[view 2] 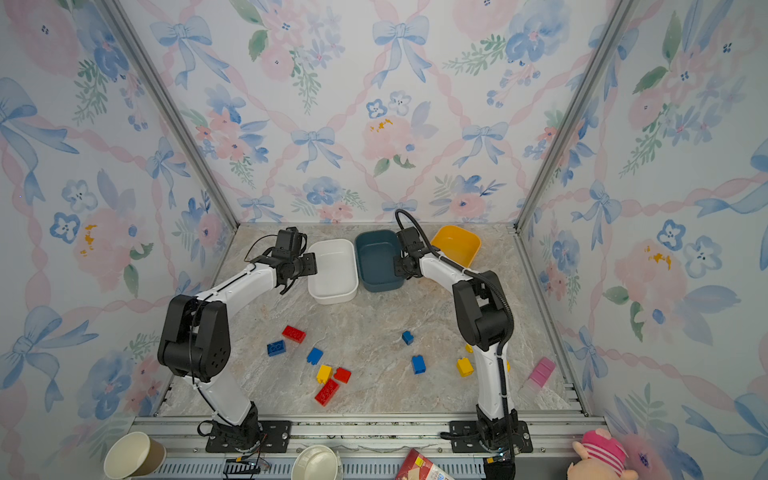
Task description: Sort the legos into containers by color
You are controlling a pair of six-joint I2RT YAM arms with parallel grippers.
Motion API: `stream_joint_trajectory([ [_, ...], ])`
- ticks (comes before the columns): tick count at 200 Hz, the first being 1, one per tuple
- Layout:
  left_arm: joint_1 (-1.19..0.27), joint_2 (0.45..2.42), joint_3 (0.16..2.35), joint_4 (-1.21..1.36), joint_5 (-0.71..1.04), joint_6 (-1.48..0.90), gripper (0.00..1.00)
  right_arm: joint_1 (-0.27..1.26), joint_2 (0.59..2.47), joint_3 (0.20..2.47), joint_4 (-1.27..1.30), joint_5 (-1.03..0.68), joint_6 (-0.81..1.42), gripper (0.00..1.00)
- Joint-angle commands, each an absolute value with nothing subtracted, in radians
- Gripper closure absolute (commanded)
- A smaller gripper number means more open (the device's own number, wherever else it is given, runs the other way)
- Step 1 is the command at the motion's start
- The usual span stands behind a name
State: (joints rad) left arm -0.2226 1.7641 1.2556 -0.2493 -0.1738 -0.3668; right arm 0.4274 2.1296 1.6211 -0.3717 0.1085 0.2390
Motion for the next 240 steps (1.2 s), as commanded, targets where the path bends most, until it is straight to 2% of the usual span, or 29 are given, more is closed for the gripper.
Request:
stream_joint_trajectory([
  [1, -0.216, 1.731, 1.241, -0.238, -0.156, -0.353, 0.33, 0.435, 2.088, 1.586, -0.416, 0.107, 0.224, 1.00],
  [155, -0.202, 1.739, 1.239, -0.232, -0.137, -0.345, 0.33, 0.492, 2.056, 1.556, -0.453, 0.104, 0.287, 1.00],
  [225, -0.198, 1.726, 1.236, -0.232, -0.135, -0.344, 0.33, 0.471, 1.977, 1.573, -0.493, 0.133, 0.291, 0.61],
  [240, -0.198, 1.718, 1.232, -0.226, -0.131, -0.344, 0.33, 0.452, 1.948, 1.575, -0.507, 0.141, 0.288, 0.55],
])
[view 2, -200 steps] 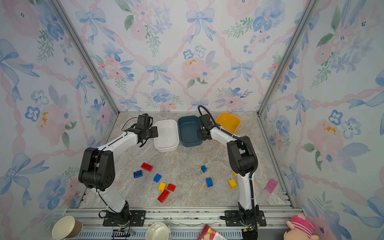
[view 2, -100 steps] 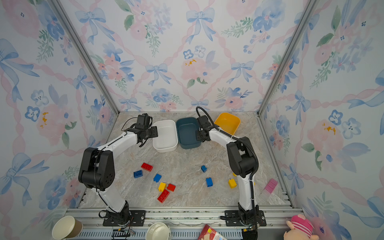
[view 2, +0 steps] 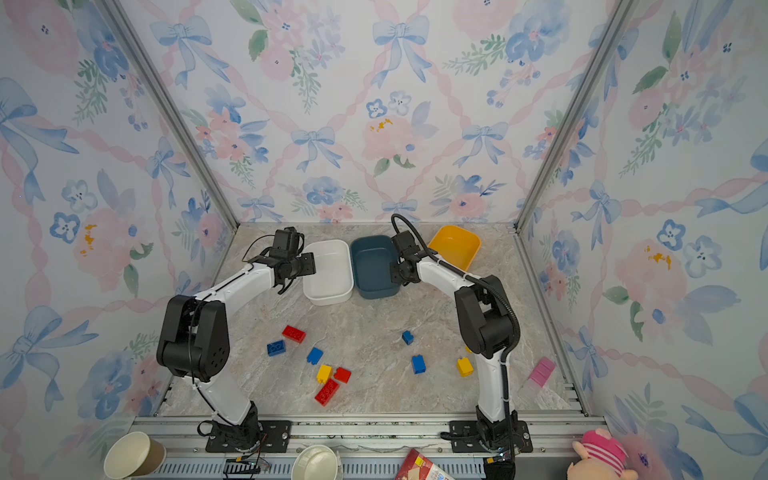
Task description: Sort the legos into containers by color
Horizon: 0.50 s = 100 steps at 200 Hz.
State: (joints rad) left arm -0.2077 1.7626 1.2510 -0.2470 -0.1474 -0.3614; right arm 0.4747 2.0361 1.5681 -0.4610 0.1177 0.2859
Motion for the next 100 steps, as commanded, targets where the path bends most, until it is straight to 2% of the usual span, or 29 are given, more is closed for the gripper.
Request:
stream_joint_trajectory([
  [1, -0.198, 1.717, 1.231, -0.226, -0.131, -0.344, 0.33, 0.451, 1.943, 1.575, -0.507, 0.141, 0.288, 0.55],
  [20, -0.198, 1.697, 1.214, -0.211, -0.124, -0.347, 0.32, 0.415, 1.902, 1.562, -0.523, 0.153, 0.288, 0.45],
  [41, -0.196, 1.667, 1.183, -0.185, -0.114, -0.353, 0.31, 0.349, 1.867, 1.539, -0.541, 0.171, 0.297, 0.39],
  [75, -0.186, 1.603, 1.106, -0.131, -0.080, -0.378, 0.27, 0.215, 1.833, 1.493, -0.550, 0.198, 0.327, 0.30],
  [100, -0.171, 1.560, 1.049, -0.099, -0.058, -0.391, 0.25, 0.129, 1.859, 1.496, -0.566, 0.198, 0.340, 0.29],
])
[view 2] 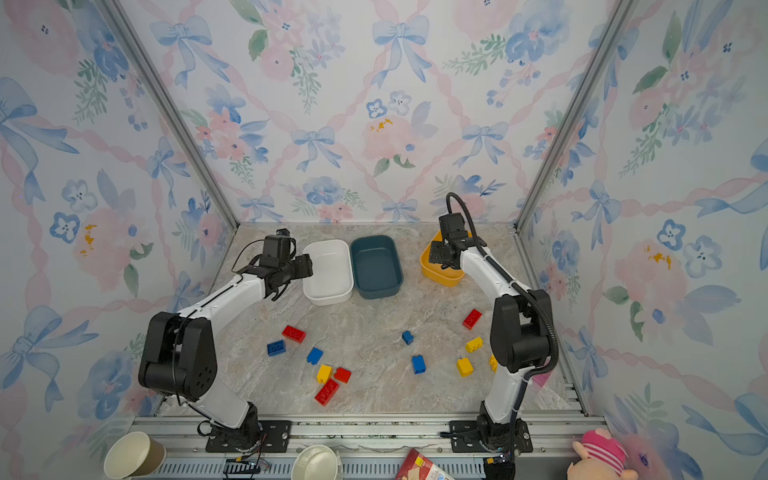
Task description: Sort the legos into containers by color
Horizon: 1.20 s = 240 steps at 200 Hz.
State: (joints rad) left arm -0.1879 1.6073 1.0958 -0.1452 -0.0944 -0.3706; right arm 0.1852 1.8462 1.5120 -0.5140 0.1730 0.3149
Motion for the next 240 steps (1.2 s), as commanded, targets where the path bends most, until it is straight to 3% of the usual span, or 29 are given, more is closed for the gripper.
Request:
stream_joint_trajectory([
  [1, -0.170, 1.559, 1.046, -0.097, -0.058, -0.391, 0.25, 0.127, 1.860, 1.496, -0.566, 0.198, 0.340, 0.29],
  [27, -0.155, 1.533, 1.005, -0.078, -0.042, -0.400, 0.24, 0.065, 1.910, 1.504, -0.563, 0.184, 0.353, 0.29],
  [84, -0.134, 1.512, 0.982, -0.072, -0.025, -0.402, 0.22, 0.038, 2.015, 1.562, -0.550, 0.140, 0.356, 0.40],
  [122, -0.132, 1.511, 0.979, -0.069, -0.020, -0.405, 0.22, 0.044, 2.044, 1.577, -0.552, 0.129, 0.354, 0.62],
  [170, -0.130, 1.504, 0.971, -0.064, -0.016, -0.405, 0.22, 0.066, 2.057, 1.590, -0.572, 0.115, 0.292, 0.83],
  [240, -0.120, 1.487, 0.957, -0.064, -0.003, -0.394, 0.21, 0.081, 2.081, 1.651, -0.652, 0.041, 0.103, 1.00],
])
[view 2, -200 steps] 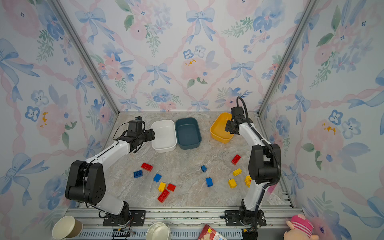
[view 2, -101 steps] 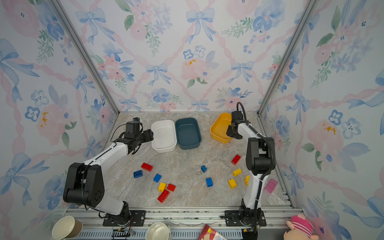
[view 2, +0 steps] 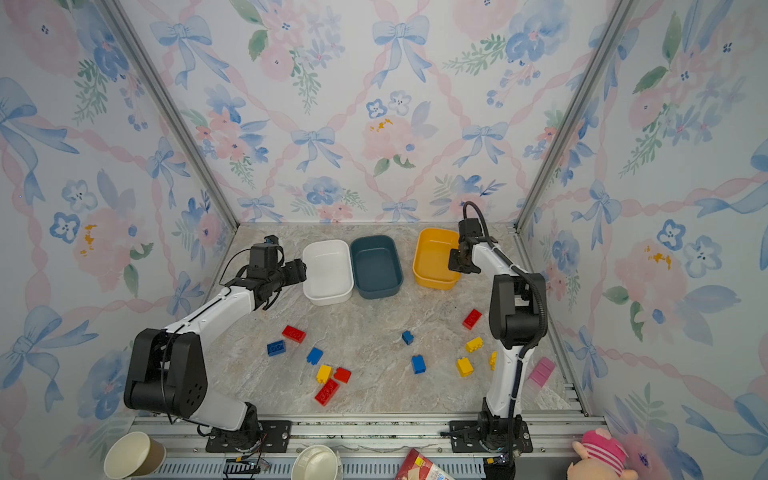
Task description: Sort the legos into containers by color
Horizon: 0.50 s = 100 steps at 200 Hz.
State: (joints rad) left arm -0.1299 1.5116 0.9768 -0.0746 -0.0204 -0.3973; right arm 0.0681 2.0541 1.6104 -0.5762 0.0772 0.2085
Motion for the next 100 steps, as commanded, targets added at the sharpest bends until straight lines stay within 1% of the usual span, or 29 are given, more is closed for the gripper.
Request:
stream_joint_trajectory([
  [1, -0.120, 1.487, 0.957, -0.064, -0.003, -0.394, 0.21, 0.082, 2.081, 1.651, -0.653, 0.039, 0.100, 1.00],
  [54, -0.118, 1.492, 0.958, -0.064, 0.008, -0.384, 0.21, 0.107, 2.123, 1.719, -0.719, 0.036, -0.093, 1.00],
  [100, -0.118, 1.496, 0.958, -0.064, 0.012, -0.377, 0.20, 0.119, 2.162, 1.763, -0.730, 0.064, -0.145, 1.00],
])
